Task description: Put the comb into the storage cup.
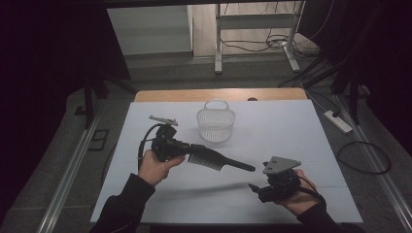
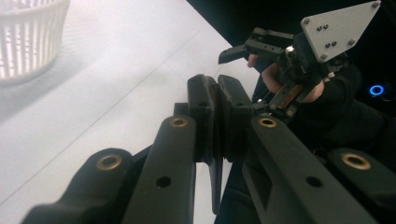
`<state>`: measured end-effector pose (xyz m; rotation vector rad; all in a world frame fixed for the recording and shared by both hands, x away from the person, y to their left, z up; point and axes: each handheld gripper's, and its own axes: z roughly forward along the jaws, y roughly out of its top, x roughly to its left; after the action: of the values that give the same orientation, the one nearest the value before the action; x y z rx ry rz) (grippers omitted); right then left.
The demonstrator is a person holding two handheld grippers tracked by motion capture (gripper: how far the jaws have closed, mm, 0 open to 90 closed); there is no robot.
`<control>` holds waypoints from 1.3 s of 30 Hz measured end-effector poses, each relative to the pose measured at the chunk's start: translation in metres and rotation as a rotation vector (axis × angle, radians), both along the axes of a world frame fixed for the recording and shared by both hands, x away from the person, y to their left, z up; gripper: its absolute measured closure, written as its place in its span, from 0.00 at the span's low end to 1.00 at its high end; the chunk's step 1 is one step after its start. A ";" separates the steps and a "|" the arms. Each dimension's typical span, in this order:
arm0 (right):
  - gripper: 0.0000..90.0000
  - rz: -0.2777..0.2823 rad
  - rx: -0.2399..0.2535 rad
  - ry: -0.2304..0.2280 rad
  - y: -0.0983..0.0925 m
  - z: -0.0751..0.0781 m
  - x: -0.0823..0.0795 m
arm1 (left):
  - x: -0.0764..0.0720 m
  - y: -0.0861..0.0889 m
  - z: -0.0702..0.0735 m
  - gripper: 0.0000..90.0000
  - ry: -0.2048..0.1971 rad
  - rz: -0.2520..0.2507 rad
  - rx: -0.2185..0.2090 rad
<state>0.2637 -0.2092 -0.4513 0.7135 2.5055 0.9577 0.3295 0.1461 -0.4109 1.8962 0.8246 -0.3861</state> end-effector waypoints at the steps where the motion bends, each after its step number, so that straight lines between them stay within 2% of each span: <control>1: 0.17 -0.006 0.002 0.005 -0.001 0.000 0.001 | 0.001 0.000 0.001 0.94 -0.002 -0.001 0.008; 5: 0.13 -0.026 -0.008 0.029 -0.005 -0.003 0.002 | 0.004 0.001 0.004 0.94 -0.011 0.007 0.017; 10: 0.08 -0.060 0.002 0.086 -0.012 -0.004 0.004 | 0.008 0.005 0.010 0.94 -0.018 0.021 0.027; 17: 0.04 -0.102 -0.034 0.147 -0.023 -0.010 0.006 | 0.013 0.016 0.019 0.94 -0.032 0.047 0.031; 26: 0.02 -0.129 -0.028 0.164 -0.032 -0.011 0.005 | 0.018 0.026 0.029 0.94 -0.054 0.074 0.037; 39: 0.01 -0.165 -0.032 0.175 -0.046 -0.015 0.002 | 0.029 0.037 0.041 0.94 -0.051 0.123 0.050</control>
<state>0.2655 -0.2553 -0.4659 1.0160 2.5538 0.8275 0.3590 0.1827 -0.3697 1.8828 0.9194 -0.2430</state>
